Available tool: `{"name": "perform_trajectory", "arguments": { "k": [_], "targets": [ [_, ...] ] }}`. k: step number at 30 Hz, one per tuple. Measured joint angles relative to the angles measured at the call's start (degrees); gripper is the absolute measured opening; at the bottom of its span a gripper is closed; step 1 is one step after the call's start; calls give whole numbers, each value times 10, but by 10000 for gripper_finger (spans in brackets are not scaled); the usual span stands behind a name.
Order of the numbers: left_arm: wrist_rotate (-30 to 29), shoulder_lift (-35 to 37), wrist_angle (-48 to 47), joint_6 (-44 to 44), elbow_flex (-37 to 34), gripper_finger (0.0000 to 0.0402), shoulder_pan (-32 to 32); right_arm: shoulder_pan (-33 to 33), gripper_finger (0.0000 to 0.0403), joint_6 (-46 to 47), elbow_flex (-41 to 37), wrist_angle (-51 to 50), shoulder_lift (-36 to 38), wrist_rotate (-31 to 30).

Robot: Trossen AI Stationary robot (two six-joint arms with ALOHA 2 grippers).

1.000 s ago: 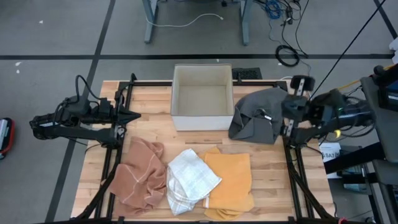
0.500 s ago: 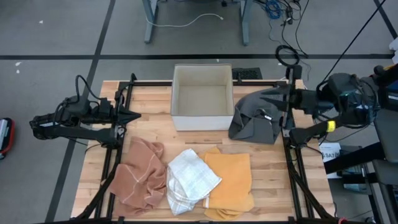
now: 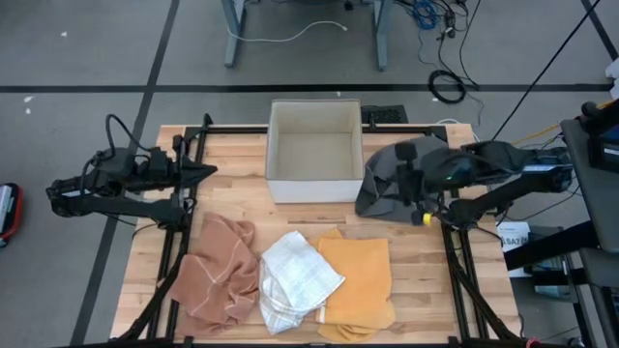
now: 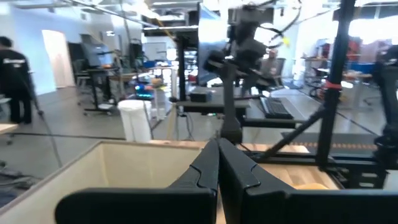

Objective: Fold towel
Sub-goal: Fold the white patterned towel

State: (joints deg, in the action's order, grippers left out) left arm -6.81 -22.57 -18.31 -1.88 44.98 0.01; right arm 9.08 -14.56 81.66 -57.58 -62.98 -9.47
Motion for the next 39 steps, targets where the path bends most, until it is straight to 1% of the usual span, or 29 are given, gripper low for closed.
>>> {"name": "perform_trajectory", "arguments": {
  "k": [4, 6, 12, 17, 25, 30, 36, 39],
  "targets": [
    [-54, -1, 0, 15, 0, 3, 0, 1, 115, 35, -22, 4, -10, 49],
    [-68, -1, 0, 14, 0, 3, 0, 1, 115, 49, -40, 4, -15, 56],
    [-70, -1, 7, 14, 0, 3, 0, 1, 115, 87, -108, 25, -14, 56],
    [-71, -1, 43, 18, 0, 3, 0, 1, 114, 114, -162, 55, -13, 56],
    [-71, -1, 64, 46, 0, 3, 0, 1, 114, 151, -243, 142, -14, 49],
    [-71, 0, 66, 78, 0, 3, 0, 1, 114, 167, -289, 219, -13, 50],
    [-71, 0, 64, 75, 0, 3, 0, 1, 114, 171, -349, 353, -13, 55],
    [-71, 0, 64, 74, 0, 3, 0, 1, 114, 171, -382, 436, -13, 71]
  ]
}}
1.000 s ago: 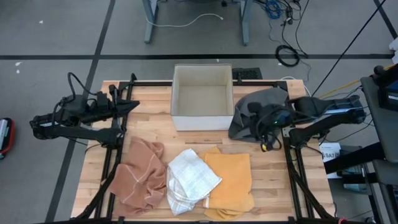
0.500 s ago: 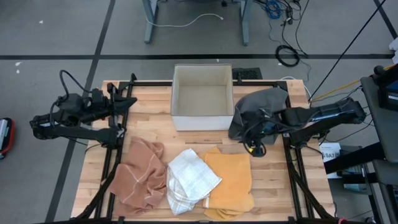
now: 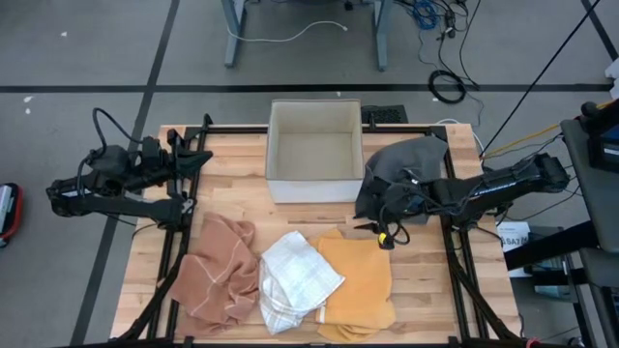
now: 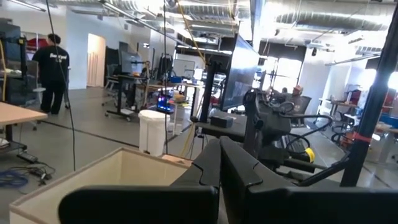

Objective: Fold towel
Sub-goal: Fold the white patterned towel

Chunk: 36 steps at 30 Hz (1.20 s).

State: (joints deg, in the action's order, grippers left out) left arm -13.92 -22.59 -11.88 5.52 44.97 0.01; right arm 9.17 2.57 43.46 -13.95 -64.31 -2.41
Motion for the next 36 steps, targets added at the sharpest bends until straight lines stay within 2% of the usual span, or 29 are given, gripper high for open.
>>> {"name": "perform_trajectory", "arguments": {
  "k": [7, 11, 14, 16, 21, 23, 27, 32, 36],
  "targets": [
    [-10, -6, -12, -3, 0, 3, 0, 1, 114, -25, -69, 252, -45, 45],
    [-15, -44, -101, -62, 0, 4, 0, 1, 114, -63, -71, 366, -106, 80],
    [-18, -94, -174, -69, 0, 12, 0, 1, 114, -78, -68, 429, -150, 119],
    [1, -137, -196, -51, -1, 18, 0, 0, 114, -82, -56, 436, -174, 140],
    [94, -264, -160, -28, -30, 26, 15, 16, 114, -93, -35, 414, -230, 188],
    [102, -320, -150, -28, -35, 28, 33, 31, 114, -93, -33, 410, -247, 208],
    [109, -424, -118, -29, -35, 39, 78, 74, 114, -108, -30, 402, -267, 208],
    [129, -509, -33, -27, -35, 70, 147, 125, 114, -127, -29, 372, -276, 154],
    [130, -543, 55, -11, -35, 107, 201, 153, 114, -150, -29, 364, -289, 104]
  ]
}}
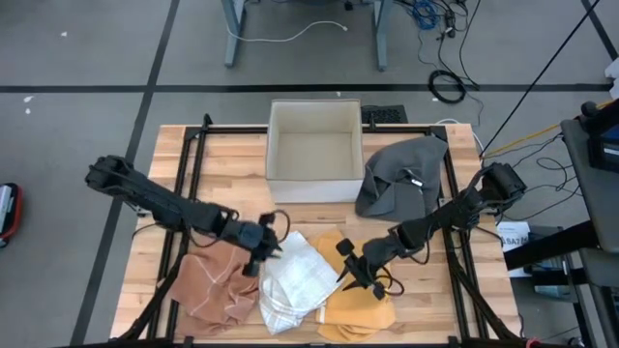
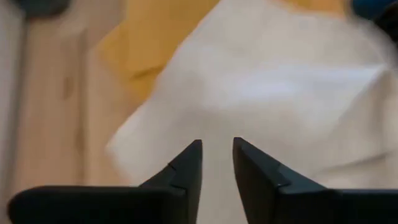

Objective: Fold towel
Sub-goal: Fold the white patterned towel

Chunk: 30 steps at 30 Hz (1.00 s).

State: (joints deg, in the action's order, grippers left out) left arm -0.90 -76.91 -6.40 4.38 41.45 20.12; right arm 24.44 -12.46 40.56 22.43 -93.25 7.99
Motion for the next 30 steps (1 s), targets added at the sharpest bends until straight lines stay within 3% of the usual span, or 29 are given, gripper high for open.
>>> {"name": "perform_trajectory", "arguments": {
  "k": [7, 14, 19, 21, 24, 30],
  "targets": [
    [-41, -15, 114, 25, 0, 166, 82, 20, 114, -31, 0, 6, -37, -67],
    [-94, -46, 136, 72, 0, 182, 134, 19, 111, -48, 11, 34, -81, -153],
    [-103, -62, 151, 70, 0, 182, 146, 24, 46, -75, 54, 8, -87, -169],
    [-104, -61, 152, 57, 0, 182, 145, 29, 13, -98, 76, -34, -81, -169],
    [-105, -56, 150, 34, 2, 182, 145, 33, 7, -114, 120, -107, -60, -185],
    [-124, -55, 152, -32, 21, 182, 145, 29, 2, -121, 234, -357, 5, -223]
  ]
}}
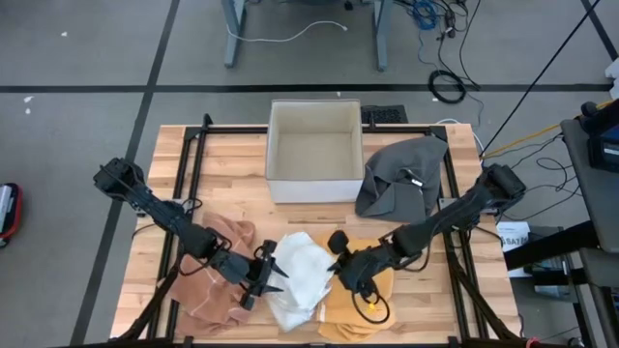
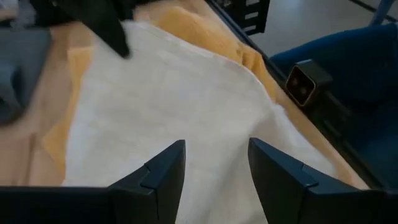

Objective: Fold towel
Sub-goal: Fold the white patterned towel

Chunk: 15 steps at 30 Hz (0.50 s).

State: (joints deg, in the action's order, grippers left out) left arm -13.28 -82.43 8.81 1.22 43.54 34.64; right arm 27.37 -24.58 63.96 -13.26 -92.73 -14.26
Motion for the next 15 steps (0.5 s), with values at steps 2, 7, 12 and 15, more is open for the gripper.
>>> {"name": "perform_trajectory", "arguments": {
  "k": [2, 7, 12, 15],
  "targets": [
    [-12, 0, -1, -17, 2, 182, -3, -6, 2, 24, 44, -79, 21, 1],
    [-19, 0, -7, -29, 2, 182, -19, -26, 8, 110, 105, -212, 45, 39],
    [9, -4, -5, -29, 2, 182, -37, -28, 49, 139, 90, -254, 38, 69],
    [28, -25, -1, -29, 3, 182, -40, -29, 90, 168, 65, -254, 30, 69]
  ]
}}
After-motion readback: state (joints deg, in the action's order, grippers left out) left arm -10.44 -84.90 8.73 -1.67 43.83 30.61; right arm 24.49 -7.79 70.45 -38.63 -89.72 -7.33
